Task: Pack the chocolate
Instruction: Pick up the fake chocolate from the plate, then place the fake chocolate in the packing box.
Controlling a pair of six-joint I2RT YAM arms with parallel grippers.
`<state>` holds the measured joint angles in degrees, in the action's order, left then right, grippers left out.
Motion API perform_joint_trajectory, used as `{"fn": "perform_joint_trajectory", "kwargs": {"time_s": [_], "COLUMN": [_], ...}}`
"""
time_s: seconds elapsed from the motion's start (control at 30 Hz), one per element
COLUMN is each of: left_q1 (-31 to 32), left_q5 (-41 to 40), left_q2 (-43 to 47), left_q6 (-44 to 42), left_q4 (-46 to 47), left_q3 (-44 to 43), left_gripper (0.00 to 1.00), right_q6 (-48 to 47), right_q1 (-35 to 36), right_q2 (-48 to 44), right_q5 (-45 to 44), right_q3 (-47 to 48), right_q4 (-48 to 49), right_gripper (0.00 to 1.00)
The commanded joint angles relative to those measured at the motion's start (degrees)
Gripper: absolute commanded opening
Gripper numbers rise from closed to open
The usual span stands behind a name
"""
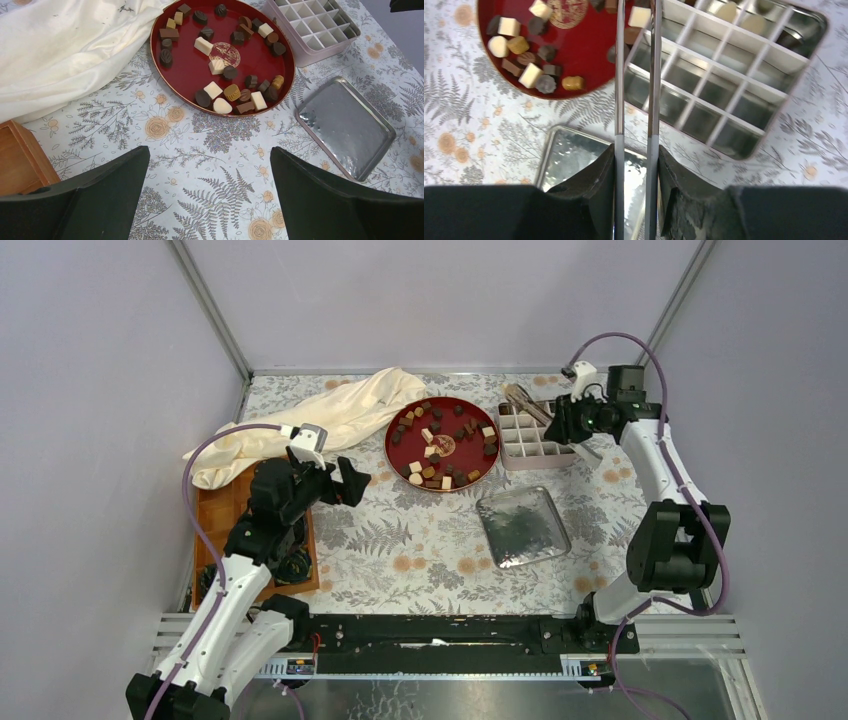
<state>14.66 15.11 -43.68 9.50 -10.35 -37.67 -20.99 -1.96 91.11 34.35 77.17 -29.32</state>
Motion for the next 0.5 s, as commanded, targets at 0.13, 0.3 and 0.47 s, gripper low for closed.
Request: {"fn": "perform_joint_trajectory", "kwargs": {"time_s": [0.13,0.3,0.47], "left_q1": [0.4,0.4,0.4], "left_q5": [1.1,1.0,0.9], "left_q2": [0.9,1.0,1.1], "left_q6": [0.2,0.1,0.1], "left_q4": [1.8,1.8,1.8], "left_q3": [0.3,0.4,0.4], "left_gripper": [0.99,0.99,0.99], "right_q6": [-5.0,-5.3,-5.6], "right_q1": [-2.7,-2.7,-2.7], "right_q2": [-4.0,-2.6,-1.1], "right_q5": [-2.1,-3.5,-3.9], "right_q3": [-0.4,-0.2,0.4], "right_q4": [-2.7,-3.3,-4.3], "right_gripper": [0.07,0.07,0.07]}}
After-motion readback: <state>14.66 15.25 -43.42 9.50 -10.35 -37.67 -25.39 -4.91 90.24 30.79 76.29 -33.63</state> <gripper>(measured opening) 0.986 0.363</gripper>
